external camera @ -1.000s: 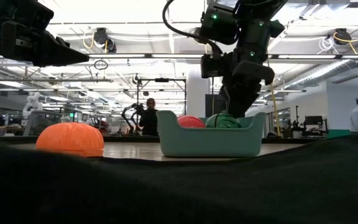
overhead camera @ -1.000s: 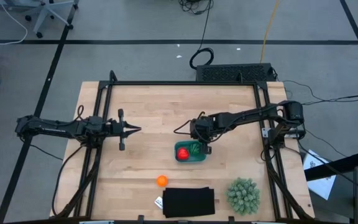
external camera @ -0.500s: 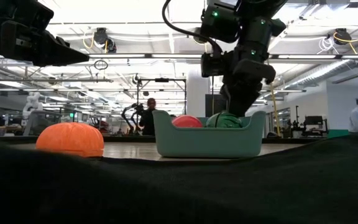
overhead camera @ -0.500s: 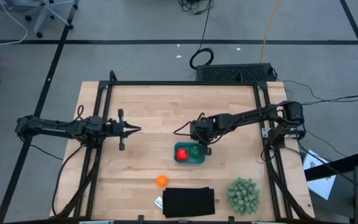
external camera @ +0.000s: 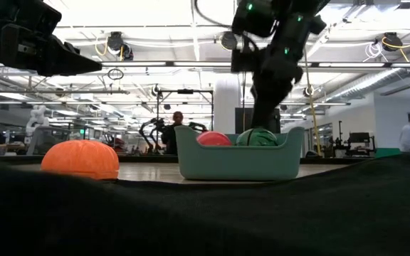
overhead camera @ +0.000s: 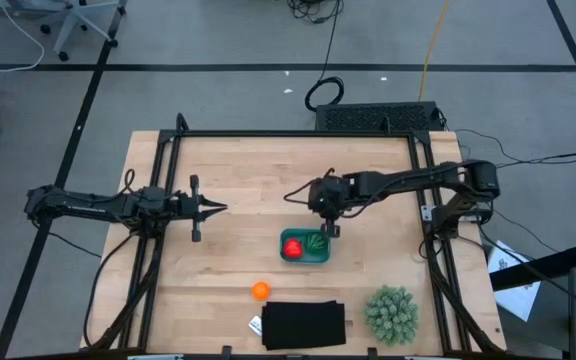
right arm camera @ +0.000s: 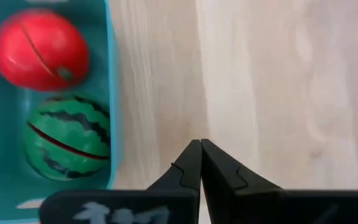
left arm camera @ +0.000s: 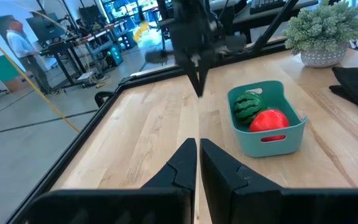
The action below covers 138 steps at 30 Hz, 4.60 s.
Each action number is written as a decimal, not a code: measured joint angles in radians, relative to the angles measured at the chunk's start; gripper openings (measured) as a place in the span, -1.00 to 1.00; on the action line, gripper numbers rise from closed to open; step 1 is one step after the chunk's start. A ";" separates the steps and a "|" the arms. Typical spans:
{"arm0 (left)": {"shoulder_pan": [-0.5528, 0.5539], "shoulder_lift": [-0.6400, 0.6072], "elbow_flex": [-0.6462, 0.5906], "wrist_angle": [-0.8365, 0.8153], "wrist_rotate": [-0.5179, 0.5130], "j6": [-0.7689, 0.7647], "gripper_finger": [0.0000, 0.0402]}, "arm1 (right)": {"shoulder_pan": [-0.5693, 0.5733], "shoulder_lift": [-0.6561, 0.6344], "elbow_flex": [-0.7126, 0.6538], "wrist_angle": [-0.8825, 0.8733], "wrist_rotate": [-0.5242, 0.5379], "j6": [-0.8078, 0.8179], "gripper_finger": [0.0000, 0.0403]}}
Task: Pick and placing Produce into tupperware
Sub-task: Put the orange pumpkin into the blue container
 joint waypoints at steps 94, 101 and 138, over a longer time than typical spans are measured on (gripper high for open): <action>0.000 0.000 0.000 -0.021 -0.002 -0.003 -0.87 | -0.125 -1.403 -0.970 0.764 -0.080 0.141 -1.00; 0.000 0.000 0.000 -0.021 -0.002 -0.006 -0.87 | -0.125 -1.402 -0.970 0.704 -0.056 0.108 -1.00; 0.000 0.000 0.000 0.137 0.034 -0.103 -0.87 | -0.112 -1.402 -1.121 0.936 -0.067 0.088 -1.00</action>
